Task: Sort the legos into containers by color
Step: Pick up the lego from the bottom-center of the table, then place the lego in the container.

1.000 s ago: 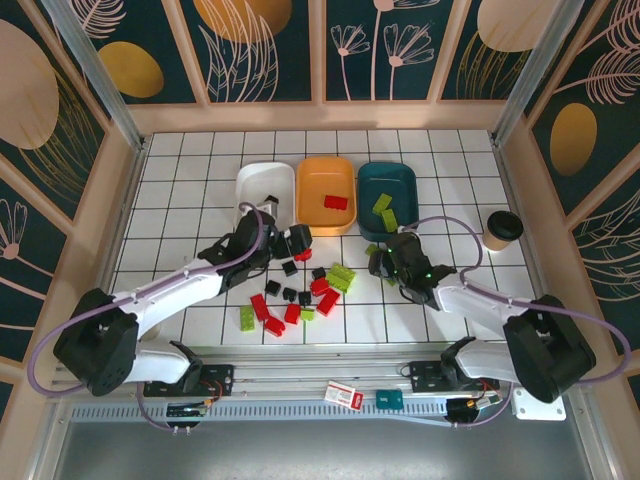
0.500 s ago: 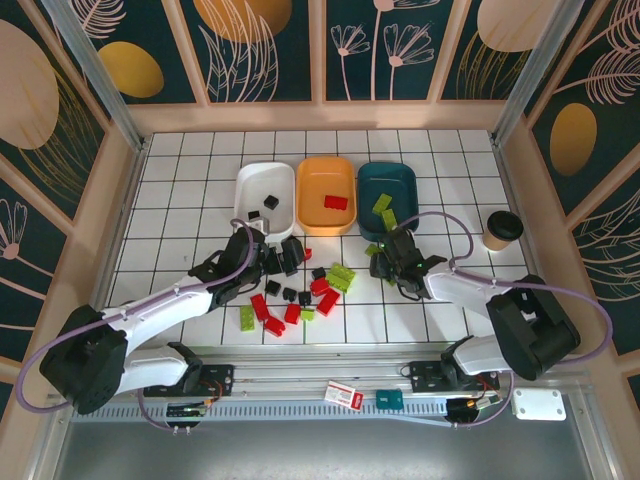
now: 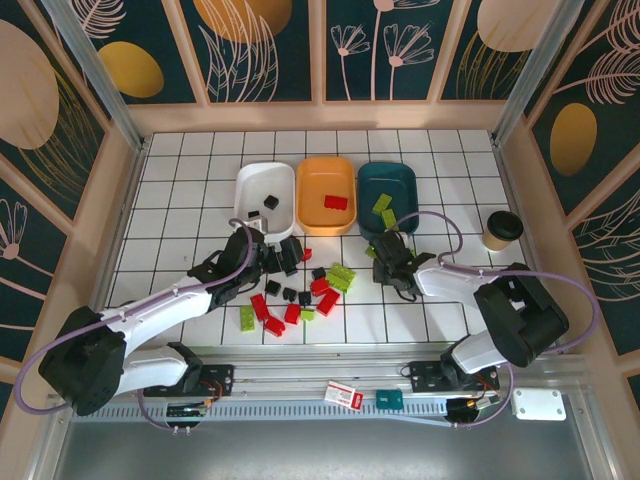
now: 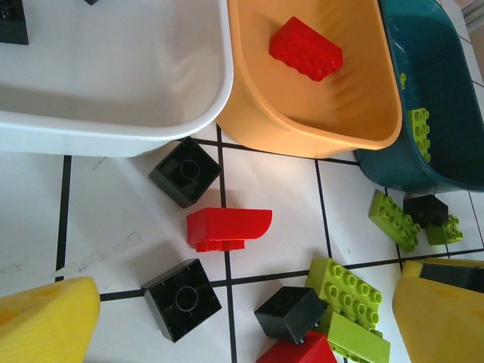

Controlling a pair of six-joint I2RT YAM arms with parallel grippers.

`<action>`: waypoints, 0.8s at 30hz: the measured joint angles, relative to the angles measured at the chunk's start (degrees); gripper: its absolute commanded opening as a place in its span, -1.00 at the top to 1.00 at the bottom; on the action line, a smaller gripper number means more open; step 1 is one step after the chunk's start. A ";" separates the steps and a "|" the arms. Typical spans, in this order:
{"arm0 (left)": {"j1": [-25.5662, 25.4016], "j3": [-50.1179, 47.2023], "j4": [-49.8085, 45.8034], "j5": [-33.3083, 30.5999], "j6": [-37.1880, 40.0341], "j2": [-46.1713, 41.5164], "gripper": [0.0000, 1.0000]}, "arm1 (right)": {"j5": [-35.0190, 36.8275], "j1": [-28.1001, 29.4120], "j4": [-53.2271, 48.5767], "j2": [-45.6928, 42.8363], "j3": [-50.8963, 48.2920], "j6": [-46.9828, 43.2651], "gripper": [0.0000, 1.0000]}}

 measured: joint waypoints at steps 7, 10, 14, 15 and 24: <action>0.00 0.00 0.00 -0.04 0.02 0.00 -0.98 | -0.87 1.25 0.00 -0.24 0.11 0.11 0.68; 0.00 0.02 0.00 -0.04 0.11 0.11 -0.98 | -1.22 1.38 -0.20 -1.46 0.07 0.13 0.74; 0.00 0.04 0.00 -0.04 0.22 0.11 -0.98 | -1.40 1.77 -0.70 -5.25 -0.04 0.13 0.85; 0.00 0.04 0.00 -0.04 0.24 0.11 -0.98 | -1.40 2.14 -1.16 -6.93 -0.04 0.13 0.86; 0.00 0.09 -0.39 -1.14 0.39 0.09 -0.98 | -2.78 -0.15 -2.82 -16.87 5.22 -1.09 0.90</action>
